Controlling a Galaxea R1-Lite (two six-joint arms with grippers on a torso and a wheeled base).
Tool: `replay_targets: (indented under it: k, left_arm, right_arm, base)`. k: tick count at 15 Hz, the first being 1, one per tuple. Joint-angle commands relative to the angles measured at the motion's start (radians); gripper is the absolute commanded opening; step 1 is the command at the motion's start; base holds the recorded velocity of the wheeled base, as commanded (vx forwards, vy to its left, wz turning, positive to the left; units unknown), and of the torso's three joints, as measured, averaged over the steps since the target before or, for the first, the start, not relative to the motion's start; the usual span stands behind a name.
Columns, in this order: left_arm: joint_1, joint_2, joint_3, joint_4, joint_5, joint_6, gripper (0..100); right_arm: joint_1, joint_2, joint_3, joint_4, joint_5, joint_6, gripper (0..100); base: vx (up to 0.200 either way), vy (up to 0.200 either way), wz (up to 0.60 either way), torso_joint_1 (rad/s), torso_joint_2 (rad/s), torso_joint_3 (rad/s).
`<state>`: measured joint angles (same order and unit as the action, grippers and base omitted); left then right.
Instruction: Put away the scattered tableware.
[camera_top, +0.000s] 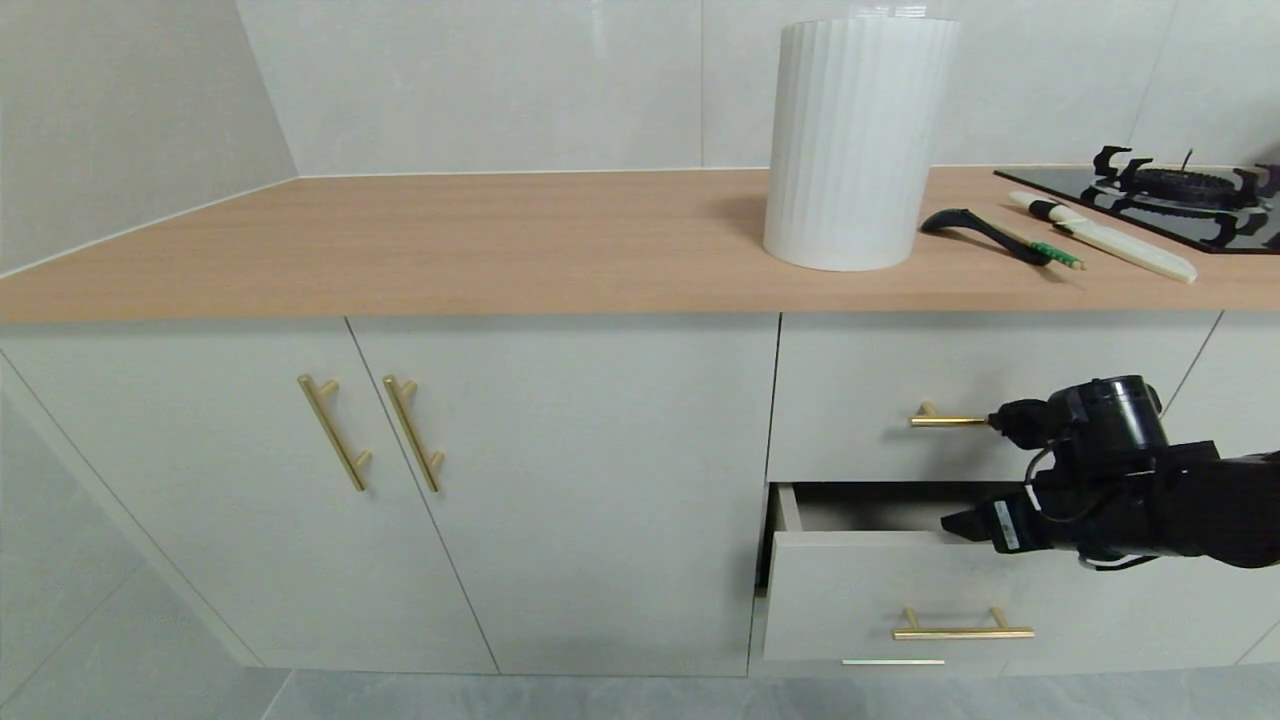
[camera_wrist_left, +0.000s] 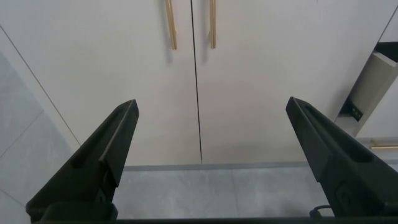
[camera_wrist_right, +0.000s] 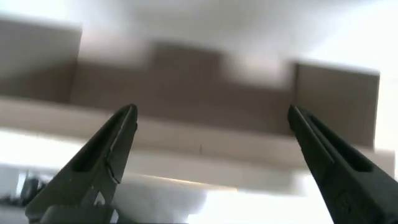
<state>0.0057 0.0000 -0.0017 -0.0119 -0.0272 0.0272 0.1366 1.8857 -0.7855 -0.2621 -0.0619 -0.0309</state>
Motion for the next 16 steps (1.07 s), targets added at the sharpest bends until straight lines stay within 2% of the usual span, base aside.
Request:
replay_targets:
  k: [1,5,10,16]
  left_arm:
    - [0.000,0.000,0.000,0.000,0.000,0.000,100]
    - [0.000,0.002,0.000,0.000,0.000,0.000,100]
    - [0.000,0.002,0.000,0.000,0.001,0.000,100]
    - [0.000,0.000,0.000,0.000,0.001,0.000,100]
  right_arm:
    - [0.000,-0.040,-0.037,0.086,0.001,-0.001,100]
    - [-0.002,-0.074,-0.075,0.265,0.001,-0.003,100]
    - [0.000,-0.134,-0.156,0.597,0.010,-0.037,100]
    - [0.011,-0.132,-0.143,0.787,0.007,-0.050,100]
  base:
    - [0.000,0.000,0.00,0.000,0.00,0.000]
    - [0.000,0.000,0.00,0.000,0.00,0.000]
    - [0.000,0.000,0.00,0.000,0.00,0.000]
    - [0.000,0.000,0.00,0.000,0.00,0.000]
